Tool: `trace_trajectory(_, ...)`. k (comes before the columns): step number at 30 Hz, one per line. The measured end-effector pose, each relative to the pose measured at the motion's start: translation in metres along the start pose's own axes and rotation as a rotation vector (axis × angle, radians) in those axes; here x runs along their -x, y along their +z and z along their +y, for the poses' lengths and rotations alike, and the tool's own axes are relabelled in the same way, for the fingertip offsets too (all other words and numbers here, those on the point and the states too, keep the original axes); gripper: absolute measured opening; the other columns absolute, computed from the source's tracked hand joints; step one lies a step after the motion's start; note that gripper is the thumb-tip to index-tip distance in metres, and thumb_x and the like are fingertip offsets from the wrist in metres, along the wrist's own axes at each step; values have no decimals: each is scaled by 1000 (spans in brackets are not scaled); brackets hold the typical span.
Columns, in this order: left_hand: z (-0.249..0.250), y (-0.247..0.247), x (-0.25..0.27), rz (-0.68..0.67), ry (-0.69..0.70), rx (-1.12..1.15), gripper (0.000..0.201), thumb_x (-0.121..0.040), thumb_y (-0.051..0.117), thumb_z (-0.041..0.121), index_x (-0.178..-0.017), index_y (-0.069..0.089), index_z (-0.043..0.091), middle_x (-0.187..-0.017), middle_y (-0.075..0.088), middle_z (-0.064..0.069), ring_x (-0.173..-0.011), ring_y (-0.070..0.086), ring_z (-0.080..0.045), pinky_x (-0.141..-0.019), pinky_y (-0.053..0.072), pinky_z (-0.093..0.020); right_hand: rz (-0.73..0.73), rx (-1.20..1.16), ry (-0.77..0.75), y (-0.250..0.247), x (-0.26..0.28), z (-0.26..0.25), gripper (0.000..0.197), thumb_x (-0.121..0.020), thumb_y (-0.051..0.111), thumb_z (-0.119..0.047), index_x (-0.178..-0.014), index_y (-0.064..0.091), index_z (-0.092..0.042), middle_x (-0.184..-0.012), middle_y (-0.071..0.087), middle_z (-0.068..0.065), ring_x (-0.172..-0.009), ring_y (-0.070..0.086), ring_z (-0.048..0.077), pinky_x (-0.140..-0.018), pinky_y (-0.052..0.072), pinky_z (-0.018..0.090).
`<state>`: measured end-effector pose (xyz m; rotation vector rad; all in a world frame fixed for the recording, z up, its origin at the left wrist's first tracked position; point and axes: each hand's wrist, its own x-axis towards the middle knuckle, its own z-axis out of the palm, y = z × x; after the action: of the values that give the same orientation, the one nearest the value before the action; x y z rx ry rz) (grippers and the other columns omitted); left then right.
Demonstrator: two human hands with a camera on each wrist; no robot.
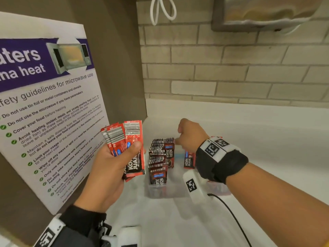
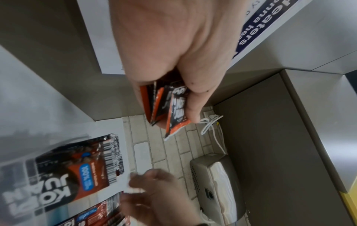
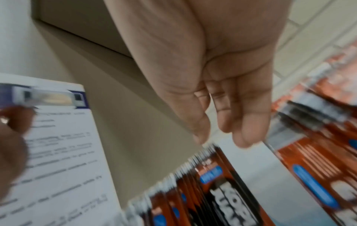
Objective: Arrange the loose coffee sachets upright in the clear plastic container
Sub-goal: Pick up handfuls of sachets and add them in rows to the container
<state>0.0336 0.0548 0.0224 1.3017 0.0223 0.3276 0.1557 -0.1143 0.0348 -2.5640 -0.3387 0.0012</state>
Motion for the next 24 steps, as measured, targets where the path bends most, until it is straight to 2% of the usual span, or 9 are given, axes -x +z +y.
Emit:
trace_trajectory(2, -2, 3, -2, -3, -22, 37, 34, -69, 66, 20, -103, 64, 17, -75, 72, 4, -66, 69, -9, -50, 52, -23, 124, -154, -78, -9, 15, -7, 18, -85, 64, -17, -92, 48, -13, -77, 52, -1, -72, 55, 18, -53, 36, 18)
trace_trajectory(3, -4, 6, -4, -5, -32, 60, 36, -70, 66, 20, -105, 64, 17, -77, 72, 4, -68, 70, -9, -51, 52, -22, 124, -284, -112, -11, 25, -13, 16, -85, 64, -20, -90, 50, -14, -76, 53, -2, -68, 53, 14, -54, 37, 17)
trace_trajectory(5, -6, 12, -6, -2, -47, 109, 35, -72, 64, 19, -106, 64, 16, -83, 74, 0, -72, 71, -12, -53, 54, -24, -3, -520, -181, -8, 47, -25, 16, -83, 67, -23, -91, 54, -17, -81, 57, -1, -68, 54, 11, -62, 43, 19)
trace_trajectory(7, -8, 19, -8, -20, -69, 153, 32, -75, 61, 18, -106, 65, 13, -90, 74, -8, -78, 72, -21, -57, 57, -29, -147, -686, -217, 3, 66, -33, 23, -80, 71, -21, -96, 55, -19, -82, 57, 1, -69, 54, 13, -68, 48, 32)
trace_trajectory(9, -8, 26, -9, -41, -90, 177, 30, -78, 59, 20, -106, 66, 12, -95, 73, -15, -84, 72, -28, -63, 59, -34, -148, -778, -227, 15, 77, -38, 27, -78, 72, -14, -98, 55, -19, -80, 55, 1, -67, 51, 15, -67, 49, 36)
trace_trajectory(13, -8, 29, -10, -22, -77, 179, 40, -75, 61, 31, -109, 66, 12, -97, 72, -18, -85, 71, -29, -65, 58, -33, 67, -842, -230, 21, 78, -39, 30, -77, 67, -4, -92, 55, -27, -72, 52, 4, -59, 50, 11, -64, 50, 36)
trace_trajectory(15, -9, 29, -11, -3, -73, 161, 41, -75, 61, 33, -109, 66, 12, -96, 73, -17, -86, 71, -29, -65, 58, -33, 132, -796, -263, 20, 77, -39, 36, -76, 64, -1, -95, 54, -30, -74, 54, 6, -58, 50, 10, -61, 49, 34)
trace_trajectory(20, -14, 30, -11, 31, -56, 90, 30, -73, 61, 34, -89, 67, 10, -78, 71, -11, -70, 69, -22, -55, 54, -27, 113, -670, -370, 28, 77, -45, 43, -78, 63, -3, -97, 47, -38, -81, 51, 0, -59, 49, 15, -54, 43, 17)
trace_trajectory(24, -10, 29, -11, -12, -114, 120, 40, -76, 55, 36, -95, 67, 3, -86, 70, -19, -75, 69, -27, -59, 56, -29, 90, -650, -381, 23, 74, -41, 42, -79, 70, -16, -112, 52, -35, -96, 49, -5, -72, 55, 19, -63, 46, 14)
